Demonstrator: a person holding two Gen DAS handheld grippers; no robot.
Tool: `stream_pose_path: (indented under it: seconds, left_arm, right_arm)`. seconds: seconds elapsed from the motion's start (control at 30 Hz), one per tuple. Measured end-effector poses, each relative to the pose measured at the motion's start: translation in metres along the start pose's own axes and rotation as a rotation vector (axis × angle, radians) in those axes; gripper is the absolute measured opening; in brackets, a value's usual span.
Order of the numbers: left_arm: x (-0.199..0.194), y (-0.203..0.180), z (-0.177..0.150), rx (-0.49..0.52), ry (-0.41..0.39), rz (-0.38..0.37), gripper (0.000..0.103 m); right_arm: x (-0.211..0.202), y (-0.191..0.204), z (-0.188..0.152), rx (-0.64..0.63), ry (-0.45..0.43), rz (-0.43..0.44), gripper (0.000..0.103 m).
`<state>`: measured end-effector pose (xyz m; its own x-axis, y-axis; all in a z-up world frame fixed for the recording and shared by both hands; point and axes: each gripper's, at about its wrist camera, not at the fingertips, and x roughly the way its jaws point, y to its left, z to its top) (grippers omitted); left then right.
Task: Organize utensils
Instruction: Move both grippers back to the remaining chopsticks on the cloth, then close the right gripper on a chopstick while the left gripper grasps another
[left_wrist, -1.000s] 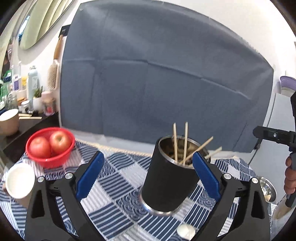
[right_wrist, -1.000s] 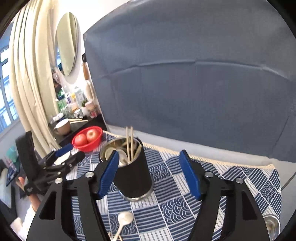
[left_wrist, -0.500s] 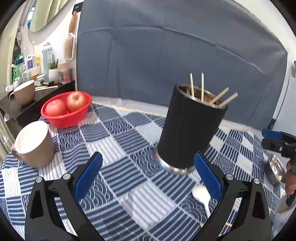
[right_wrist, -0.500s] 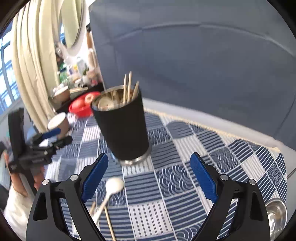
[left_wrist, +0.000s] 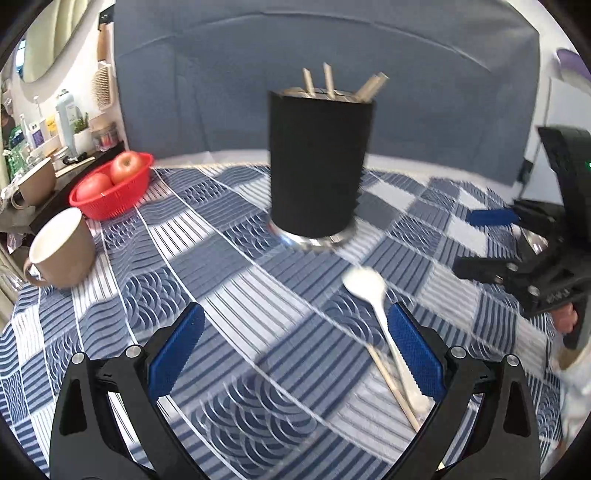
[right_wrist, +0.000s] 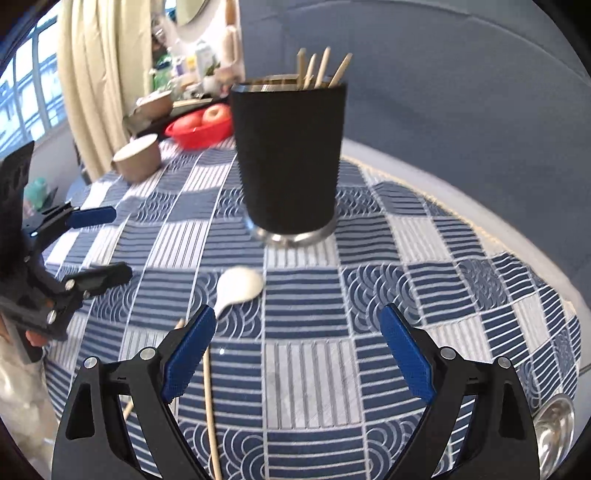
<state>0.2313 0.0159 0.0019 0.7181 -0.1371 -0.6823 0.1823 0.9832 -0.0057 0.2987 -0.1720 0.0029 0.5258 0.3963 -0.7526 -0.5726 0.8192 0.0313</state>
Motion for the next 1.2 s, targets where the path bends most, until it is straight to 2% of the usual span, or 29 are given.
stream_pose_path:
  seconds: [0.13,0.27,0.5,0.63,0.73,0.83,0.97,1.2]
  left_arm:
    - [-0.002,-0.018,-0.019,0.063,0.062,-0.007,0.097]
    - [-0.004,-0.034,-0.038,0.128,0.119,-0.066,0.097]
    - [0.002,-0.051,-0.056,0.178,0.205,-0.158,0.097]
    - [0.01,-0.055,-0.063,0.199,0.253,-0.181,0.097]
    - [0.011,-0.059,-0.066,0.242,0.257,-0.15,0.098]
    - [0.013,-0.056,-0.065,0.234,0.252,-0.155,0.099]
    - [0.008,-0.056,-0.071,0.214,0.218,-0.132,0.099]
    - [0.005,-0.054,-0.074,0.208,0.196,-0.127,0.099]
  right_arm:
    - [0.008,0.005,-0.012,-0.031,0.035,0.031,0.086]
    - [0.015,0.01,-0.022,-0.066,0.073,0.044,0.086]
    - [0.019,0.022,-0.034,-0.125,0.135,0.063,0.086]
    - [0.022,0.027,-0.042,-0.133,0.184,0.071,0.086]
    - [0.024,0.029,-0.049,-0.121,0.209,0.086,0.086]
    - [0.029,0.028,-0.056,-0.115,0.24,0.073,0.088]
    - [0.029,0.024,-0.06,-0.073,0.228,0.037,0.095]
    - [0.026,0.023,-0.065,-0.046,0.196,0.027,0.096]
